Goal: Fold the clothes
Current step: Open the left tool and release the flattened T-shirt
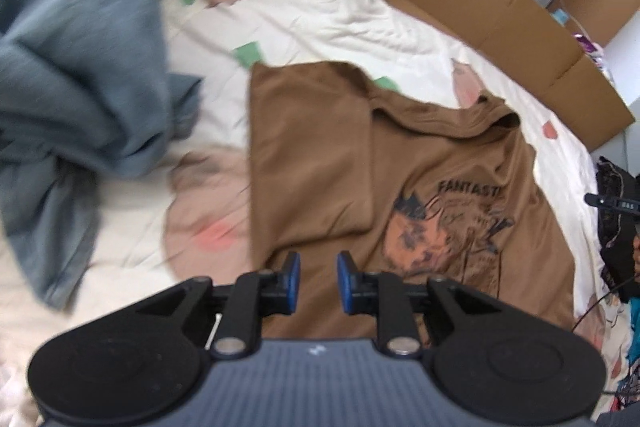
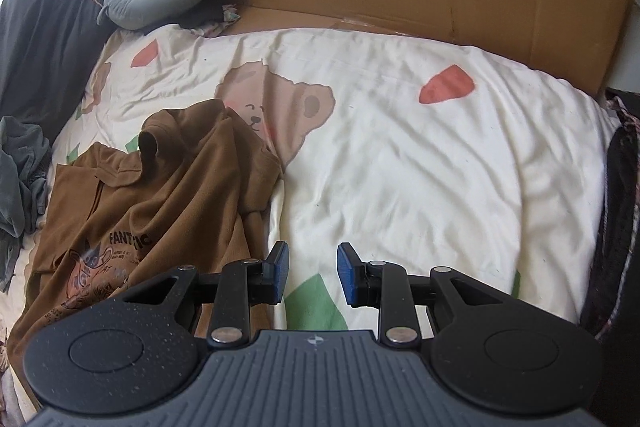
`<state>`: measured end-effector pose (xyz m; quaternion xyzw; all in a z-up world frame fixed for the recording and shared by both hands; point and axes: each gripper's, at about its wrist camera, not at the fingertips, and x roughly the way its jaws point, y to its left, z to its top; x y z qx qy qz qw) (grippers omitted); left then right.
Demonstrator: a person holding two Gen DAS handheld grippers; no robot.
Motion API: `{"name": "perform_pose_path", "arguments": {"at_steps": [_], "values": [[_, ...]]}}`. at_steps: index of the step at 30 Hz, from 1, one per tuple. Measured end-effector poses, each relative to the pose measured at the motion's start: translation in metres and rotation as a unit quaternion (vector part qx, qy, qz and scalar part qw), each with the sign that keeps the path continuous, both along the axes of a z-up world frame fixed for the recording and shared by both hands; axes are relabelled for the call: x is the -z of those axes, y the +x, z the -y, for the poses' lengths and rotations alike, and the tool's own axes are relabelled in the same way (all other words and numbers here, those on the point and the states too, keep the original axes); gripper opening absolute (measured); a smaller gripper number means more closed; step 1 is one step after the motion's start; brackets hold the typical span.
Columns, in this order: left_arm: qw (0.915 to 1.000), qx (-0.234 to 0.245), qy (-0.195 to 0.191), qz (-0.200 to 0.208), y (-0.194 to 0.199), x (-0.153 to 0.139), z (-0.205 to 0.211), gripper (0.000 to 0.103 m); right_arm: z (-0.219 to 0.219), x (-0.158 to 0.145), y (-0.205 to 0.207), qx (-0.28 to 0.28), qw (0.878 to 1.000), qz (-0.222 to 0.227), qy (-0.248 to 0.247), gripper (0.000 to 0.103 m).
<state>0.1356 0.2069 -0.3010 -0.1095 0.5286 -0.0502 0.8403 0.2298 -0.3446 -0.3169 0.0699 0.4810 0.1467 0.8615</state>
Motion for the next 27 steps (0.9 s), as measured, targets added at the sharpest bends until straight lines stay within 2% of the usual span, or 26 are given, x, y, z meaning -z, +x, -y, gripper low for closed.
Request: {"name": "perform_pose_path", "arguments": {"at_steps": [3,8,15,17,21,27], "values": [[0.9998,0.016,-0.005,0.011,0.013,0.01,0.014,0.021,-0.003,0.0,0.003,0.0,1.0,0.014,-0.01,0.04],[0.9989,0.042,-0.011,0.018,0.029,0.031,0.034,0.023,-0.007,-0.003,0.016,0.009,1.0,0.024,-0.007,0.04],[0.9966,0.076,0.026,0.016,0.037,0.065,0.048,0.024,-0.02,0.005,0.033,-0.005,1.0,0.026,-0.011,0.043],[0.9956,0.087,0.032,0.012,0.039,0.072,0.05,0.037,-0.025,0.011,0.037,-0.01,1.0,0.023,-0.009,0.043],[0.9932,0.108,0.044,0.004,0.043,0.086,0.055,0.038,-0.038,0.025,0.047,-0.024,1.0,0.014,-0.011,0.043],[0.9902,0.12,0.067,0.025,0.046,0.092,0.066,0.039,-0.06,0.041,0.065,-0.042,0.999,0.007,-0.008,0.049]]}}
